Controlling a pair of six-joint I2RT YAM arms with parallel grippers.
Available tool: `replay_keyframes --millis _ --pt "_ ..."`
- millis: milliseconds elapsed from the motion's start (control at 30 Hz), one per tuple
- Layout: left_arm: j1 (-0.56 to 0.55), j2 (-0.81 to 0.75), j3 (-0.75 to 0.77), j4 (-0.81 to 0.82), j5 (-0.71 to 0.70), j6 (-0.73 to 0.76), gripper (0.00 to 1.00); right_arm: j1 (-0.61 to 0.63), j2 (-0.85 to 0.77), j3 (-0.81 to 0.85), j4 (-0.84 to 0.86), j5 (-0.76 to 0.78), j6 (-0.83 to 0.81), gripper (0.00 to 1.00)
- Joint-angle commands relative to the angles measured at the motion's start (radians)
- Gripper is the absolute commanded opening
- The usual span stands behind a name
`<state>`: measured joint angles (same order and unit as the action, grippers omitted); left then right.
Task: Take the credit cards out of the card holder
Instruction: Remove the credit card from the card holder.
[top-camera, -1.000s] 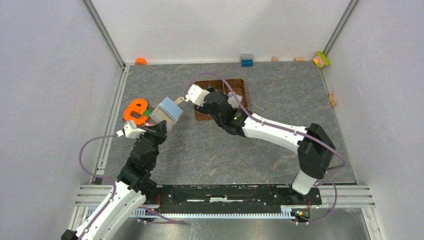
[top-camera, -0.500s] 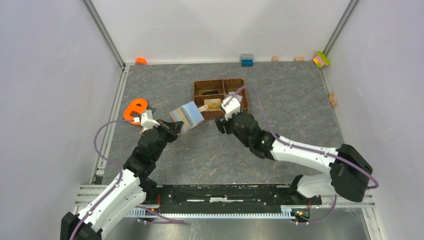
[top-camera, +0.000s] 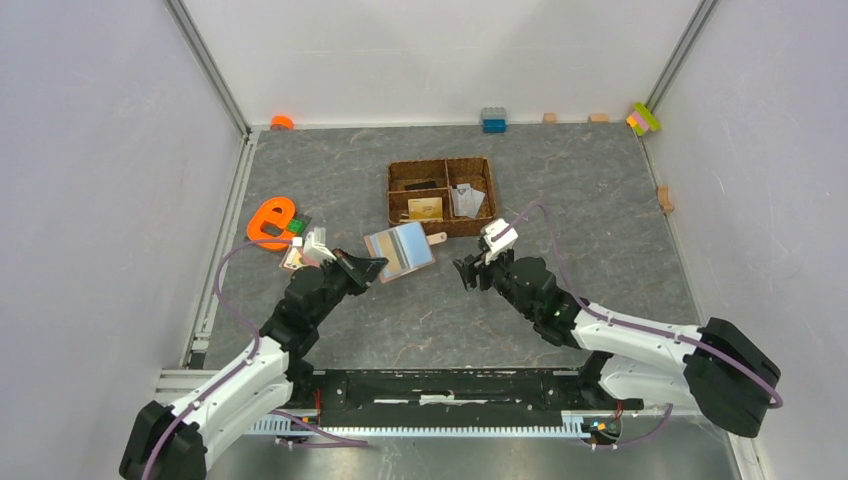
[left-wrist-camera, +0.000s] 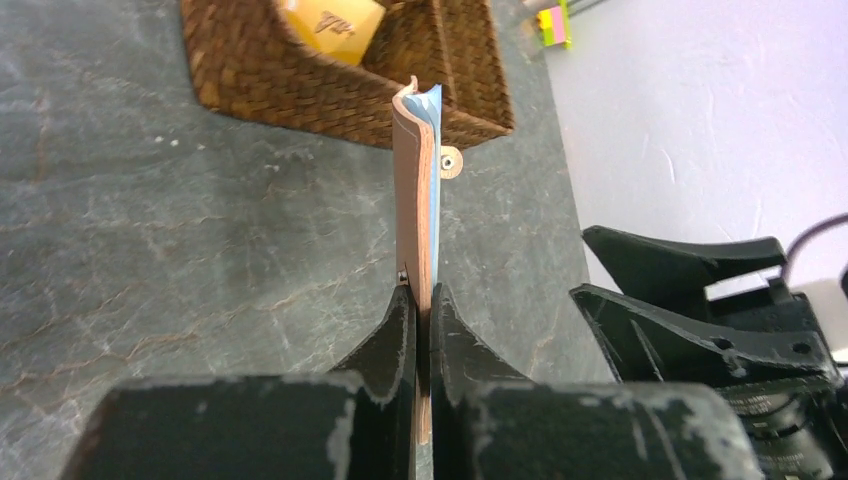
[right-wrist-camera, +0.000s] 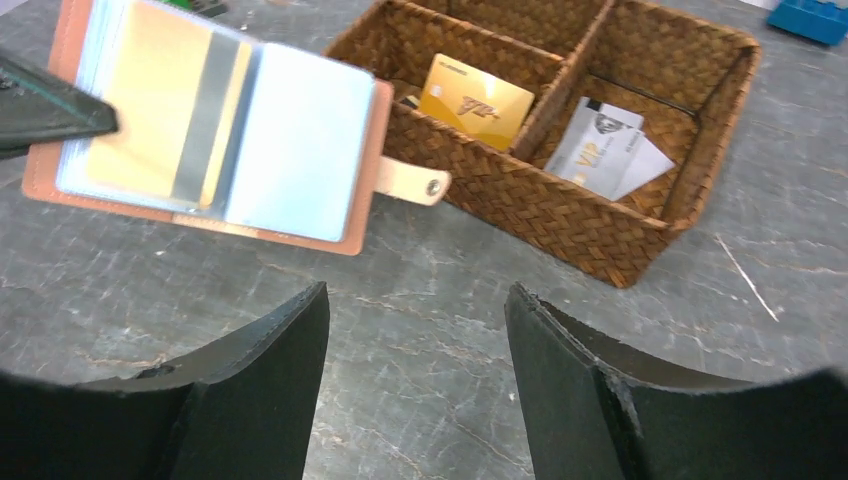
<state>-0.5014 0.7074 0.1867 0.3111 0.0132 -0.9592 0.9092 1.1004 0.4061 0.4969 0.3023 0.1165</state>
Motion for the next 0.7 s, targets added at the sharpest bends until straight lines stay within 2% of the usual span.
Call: replay_keyframes --millis 0,167,300,467,667 --pt "-0.003 -0.027 -0.004 0.171 0.082 0.107 0.02 0.002 0.030 0.050 0.037 -0.116 0.002 0.69" --pt "-0.003 0.004 -0.016 0.250 0.135 0.119 0.02 0.002 0.060 0.080 0.040 -0.174 0.016 0.68" --pt "-0.003 0.059 0.046 0.246 0.164 0.157 0.02 0.000 0.075 0.121 0.037 -0.149 -0.004 0.69" --pt "-0.004 0.095 0.226 0.138 0.154 0.198 0.02 -0.005 0.119 0.337 -0.128 -0.120 -0.054 0.70" --pt "-0.003 0.201 0.416 0.103 0.044 0.264 0.02 -0.022 0.142 0.565 -0.330 -0.071 -0.108 0.71"
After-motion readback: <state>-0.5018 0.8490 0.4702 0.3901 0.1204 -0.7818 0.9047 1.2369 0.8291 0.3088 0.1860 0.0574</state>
